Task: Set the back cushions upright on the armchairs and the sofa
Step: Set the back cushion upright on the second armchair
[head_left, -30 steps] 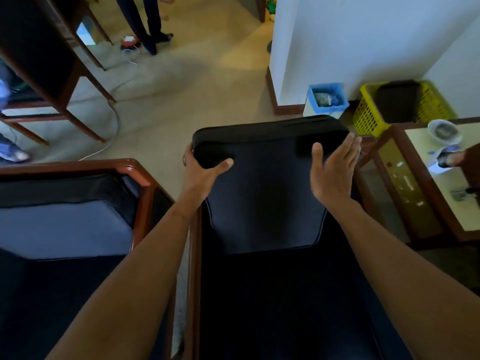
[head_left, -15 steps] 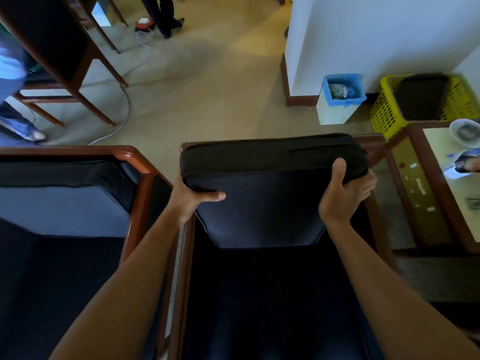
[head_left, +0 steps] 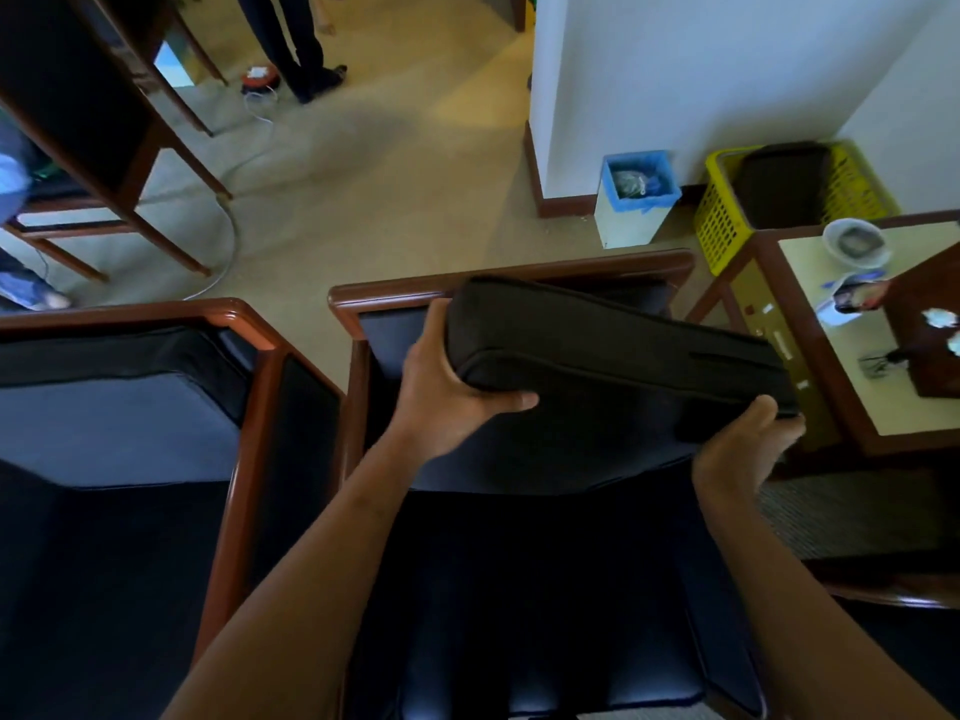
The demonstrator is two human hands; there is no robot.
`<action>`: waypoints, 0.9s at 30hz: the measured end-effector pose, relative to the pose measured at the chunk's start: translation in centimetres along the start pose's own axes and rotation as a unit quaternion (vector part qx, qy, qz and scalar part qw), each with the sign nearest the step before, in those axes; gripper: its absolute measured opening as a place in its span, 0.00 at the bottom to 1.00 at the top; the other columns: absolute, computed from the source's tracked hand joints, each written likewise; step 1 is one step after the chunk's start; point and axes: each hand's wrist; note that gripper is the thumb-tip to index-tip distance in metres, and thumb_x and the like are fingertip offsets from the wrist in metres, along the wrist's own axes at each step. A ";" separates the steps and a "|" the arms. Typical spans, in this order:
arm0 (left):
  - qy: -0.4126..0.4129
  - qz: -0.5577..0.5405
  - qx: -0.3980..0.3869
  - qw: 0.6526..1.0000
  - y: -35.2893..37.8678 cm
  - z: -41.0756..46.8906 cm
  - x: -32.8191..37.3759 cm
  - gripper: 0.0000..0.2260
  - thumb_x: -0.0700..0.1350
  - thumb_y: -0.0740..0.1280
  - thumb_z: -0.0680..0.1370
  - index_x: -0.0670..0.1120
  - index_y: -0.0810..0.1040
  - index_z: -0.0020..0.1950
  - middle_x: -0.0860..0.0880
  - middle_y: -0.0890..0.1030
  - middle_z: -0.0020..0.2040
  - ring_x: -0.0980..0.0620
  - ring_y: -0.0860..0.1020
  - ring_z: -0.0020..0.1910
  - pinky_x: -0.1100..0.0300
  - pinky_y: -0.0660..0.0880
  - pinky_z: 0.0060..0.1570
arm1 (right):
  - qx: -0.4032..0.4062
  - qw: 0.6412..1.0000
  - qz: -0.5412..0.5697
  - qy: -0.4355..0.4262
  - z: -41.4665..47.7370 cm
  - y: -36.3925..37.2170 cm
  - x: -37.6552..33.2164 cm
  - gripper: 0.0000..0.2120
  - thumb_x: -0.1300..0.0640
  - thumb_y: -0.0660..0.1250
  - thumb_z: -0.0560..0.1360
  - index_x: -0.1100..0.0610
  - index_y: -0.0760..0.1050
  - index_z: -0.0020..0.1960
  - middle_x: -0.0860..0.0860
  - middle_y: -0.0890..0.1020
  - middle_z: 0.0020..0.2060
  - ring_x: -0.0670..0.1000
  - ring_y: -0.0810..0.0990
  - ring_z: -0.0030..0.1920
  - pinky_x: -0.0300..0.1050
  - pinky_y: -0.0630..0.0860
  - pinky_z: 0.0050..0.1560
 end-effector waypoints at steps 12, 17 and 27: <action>-0.015 0.177 -0.169 0.969 6.2 1.5 -1.0 0.61 0.62 0.85 0.59 0.62 0.50 0.83 0.53 0.65 0.79 0.48 0.67 0.77 0.39 0.68 0.76 | -0.234 0.828 -0.275 -0.430 -1.9 1.5 -9.1 0.44 0.23 0.55 0.75 0.53 0.69 0.78 0.52 0.73 0.76 0.55 0.69 0.78 0.62 0.62 0.79; -0.151 0.196 -0.187 0.951 3.7 -2.2 -6.4 0.59 0.63 0.85 0.58 0.61 0.55 0.81 0.53 0.69 0.77 0.51 0.68 0.75 0.40 0.69 0.75 | -0.247 0.803 -0.311 -0.445 -1.4 2.8 -9.9 0.39 0.30 0.62 0.73 0.51 0.70 0.77 0.54 0.77 0.64 0.57 0.75 0.65 0.59 0.75 0.64; -0.163 0.173 -0.061 0.969 3.9 -5.7 -6.6 0.41 0.63 0.82 0.57 0.52 0.71 0.65 0.53 0.79 0.63 0.49 0.78 0.63 0.42 0.79 0.63 | -0.215 0.811 -0.173 -0.515 -3.6 3.4 -9.9 0.18 0.44 0.68 0.71 0.58 0.79 0.50 0.50 0.81 0.42 0.50 0.78 0.42 0.46 0.74 0.51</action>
Point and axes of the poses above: each hand's wrist, its own z-axis towards the middle knuckle, its own y-axis out of the palm, x = y × z
